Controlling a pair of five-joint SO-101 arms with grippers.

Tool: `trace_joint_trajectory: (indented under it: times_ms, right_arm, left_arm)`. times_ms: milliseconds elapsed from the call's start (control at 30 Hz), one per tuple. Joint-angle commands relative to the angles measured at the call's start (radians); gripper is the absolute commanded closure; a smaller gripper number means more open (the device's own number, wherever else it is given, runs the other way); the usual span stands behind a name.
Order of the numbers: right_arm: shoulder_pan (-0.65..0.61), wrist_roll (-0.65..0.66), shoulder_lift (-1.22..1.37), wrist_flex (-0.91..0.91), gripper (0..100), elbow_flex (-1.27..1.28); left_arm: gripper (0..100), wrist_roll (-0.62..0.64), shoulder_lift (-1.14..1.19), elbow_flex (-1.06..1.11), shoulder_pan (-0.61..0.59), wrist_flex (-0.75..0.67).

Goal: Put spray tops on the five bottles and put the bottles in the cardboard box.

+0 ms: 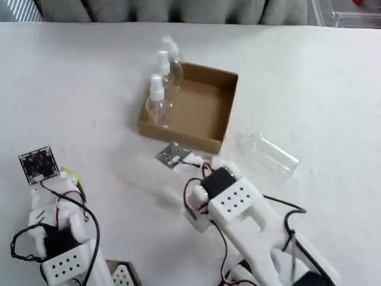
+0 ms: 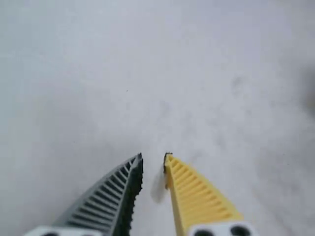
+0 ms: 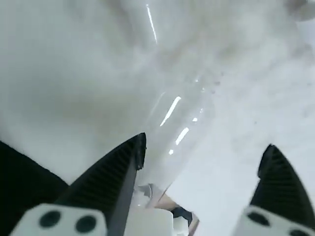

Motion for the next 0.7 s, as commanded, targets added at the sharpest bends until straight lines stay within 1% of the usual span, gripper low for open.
trace_joint_trajectory:
  times_ms: [0, 133, 233, 300, 400, 467, 500, 567, 667]
  right_arm:
    - [-0.013, -0.026, 0.12, -0.059, 65.7, -0.003]
    - [-0.008, -0.021, 0.269, -0.136, 65.7, -0.011]
    - [0.044, 0.04, 0.337, -0.219, 67.4, -0.014]
    - [0.064, 0.049, 0.364, -0.255, 73.6, -0.008]
    - [0.082, 0.052, 0.378, -0.26, 87.3, -0.009]
    - [0.116, 0.052, 0.378, -0.259, 96.7, -0.023]
    - [0.139, 0.054, 0.378, -0.254, 99.1, -0.034]
    - [0.189, 0.057, 0.378, -0.202, 96.4, -0.057]
    - [0.254, 0.138, 0.378, -0.128, 98.5, -0.121]
  left_arm:
    - [92, -0.008, -0.019, -0.041, 0.036, -0.002]
    - [92, -0.006, -0.019, -0.041, 0.039, -0.002]
    - [92, -0.008, -0.019, -0.041, 0.039, -0.002]
    - [92, -0.009, -0.019, -0.041, 0.039, -0.002]
    - [92, -0.011, -0.019, -0.041, 0.039, -0.002]
    - [92, -0.011, -0.019, -0.041, 0.039, -0.002]
    - [92, -0.011, -0.019, -0.041, 0.039, -0.002]
    - [92, -0.011, -0.019, -0.041, 0.044, -0.002]
    - [92, -0.011, -0.019, -0.041, 0.051, -0.002]
